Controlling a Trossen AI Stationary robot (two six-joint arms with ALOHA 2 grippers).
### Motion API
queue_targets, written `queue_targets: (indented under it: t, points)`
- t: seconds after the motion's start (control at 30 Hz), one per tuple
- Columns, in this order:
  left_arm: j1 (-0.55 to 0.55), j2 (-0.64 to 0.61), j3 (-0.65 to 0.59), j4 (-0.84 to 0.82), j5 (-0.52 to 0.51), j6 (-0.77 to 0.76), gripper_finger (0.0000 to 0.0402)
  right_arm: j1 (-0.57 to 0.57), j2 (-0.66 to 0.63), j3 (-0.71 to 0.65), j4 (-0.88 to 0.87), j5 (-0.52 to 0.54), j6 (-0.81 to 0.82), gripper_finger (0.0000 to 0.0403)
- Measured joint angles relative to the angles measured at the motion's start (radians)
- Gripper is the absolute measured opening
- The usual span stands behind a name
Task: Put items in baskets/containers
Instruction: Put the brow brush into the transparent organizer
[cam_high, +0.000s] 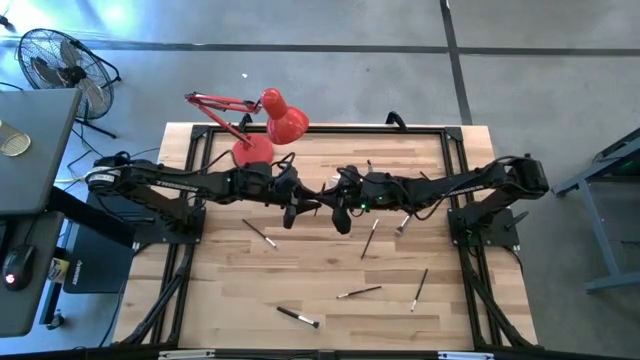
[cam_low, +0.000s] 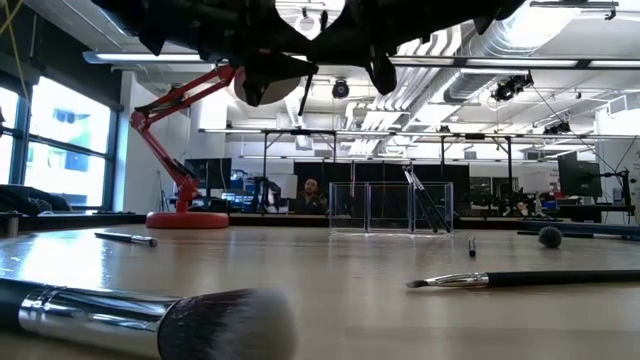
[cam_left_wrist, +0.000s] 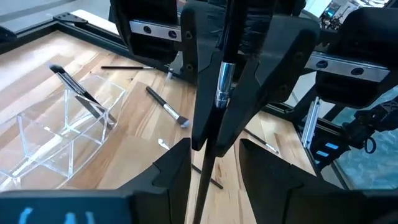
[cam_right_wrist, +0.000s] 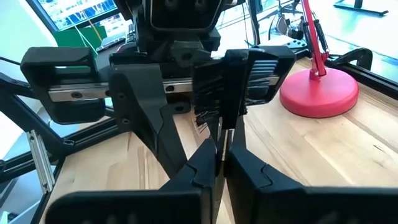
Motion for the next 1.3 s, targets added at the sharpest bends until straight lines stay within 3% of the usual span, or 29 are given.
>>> queue_targets:
  t: [0.17,0.6,1.03,1.3]
  points:
    - [0.0,0.0,0.0,0.0,-0.001,0.002,0.0116,0.0,0.0,0.0,0.001,0.006,0.0,0.0017]
    - [0.0,-0.001,0.001,0.001,0.022,0.025,0.0011,0.001,0.0,0.0,0.053,0.014,0.006,0.0015]
    - [0.0,-0.001,0.002,-0.051,-0.011,0.073,0.0011,0.001,0.0,0.001,0.014,0.067,0.017,0.0059]
    - [0.0,-0.001,0.002,-0.138,-0.029,0.174,0.0009,0.0,-0.089,0.001,-0.243,0.116,0.085,0.0088]
